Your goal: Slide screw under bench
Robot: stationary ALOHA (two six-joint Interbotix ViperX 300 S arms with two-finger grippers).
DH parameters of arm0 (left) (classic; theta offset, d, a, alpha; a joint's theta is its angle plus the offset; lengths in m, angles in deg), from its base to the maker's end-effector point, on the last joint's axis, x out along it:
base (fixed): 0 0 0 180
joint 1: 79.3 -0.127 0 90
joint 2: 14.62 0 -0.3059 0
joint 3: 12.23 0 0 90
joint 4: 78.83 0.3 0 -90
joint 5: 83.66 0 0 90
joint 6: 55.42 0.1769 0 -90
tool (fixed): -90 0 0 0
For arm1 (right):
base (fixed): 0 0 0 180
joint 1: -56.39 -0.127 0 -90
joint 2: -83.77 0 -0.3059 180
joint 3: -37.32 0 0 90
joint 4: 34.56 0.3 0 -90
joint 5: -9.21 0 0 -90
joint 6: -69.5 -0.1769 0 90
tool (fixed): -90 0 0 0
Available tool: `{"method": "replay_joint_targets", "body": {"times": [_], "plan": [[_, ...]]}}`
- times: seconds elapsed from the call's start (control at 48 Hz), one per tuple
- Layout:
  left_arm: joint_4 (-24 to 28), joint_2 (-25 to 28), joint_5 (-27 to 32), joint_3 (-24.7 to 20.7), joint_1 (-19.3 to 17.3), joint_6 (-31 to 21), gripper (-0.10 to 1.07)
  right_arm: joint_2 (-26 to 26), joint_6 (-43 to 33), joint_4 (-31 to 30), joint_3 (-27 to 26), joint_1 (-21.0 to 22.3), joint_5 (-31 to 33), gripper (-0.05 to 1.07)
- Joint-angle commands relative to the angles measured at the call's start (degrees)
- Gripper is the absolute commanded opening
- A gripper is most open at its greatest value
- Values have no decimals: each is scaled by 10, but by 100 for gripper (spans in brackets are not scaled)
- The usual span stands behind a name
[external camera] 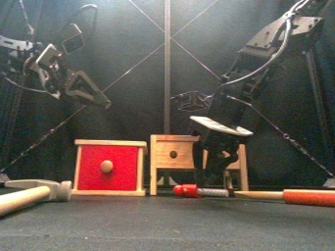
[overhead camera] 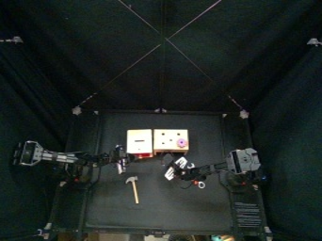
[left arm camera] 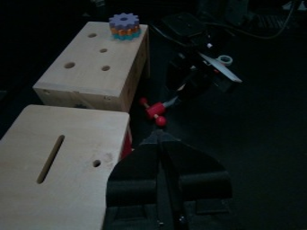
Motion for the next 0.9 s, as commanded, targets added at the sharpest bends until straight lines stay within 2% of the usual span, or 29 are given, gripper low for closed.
{"method": "replay_joint_targets", "body": {"times": [0.0,0.104,0.208,0.562,0.875], "plan": [[1,-1,-5,-7,2,0,40,26,2,-4,-11,-12,1,67],[1,-1,-5,-7,2,0,40,23,6,-12,-10,-28,3,65],[0,-1,-5,-7,2,0,40,18,29,-24,-7,-41,18,59],[1,-1,-5,-6,1,0,40,-22,83,-26,-25,-47,36,18],[0,-1,-5,1,2,0,40,-51,87,-29,-33,-5,25,16]]}}
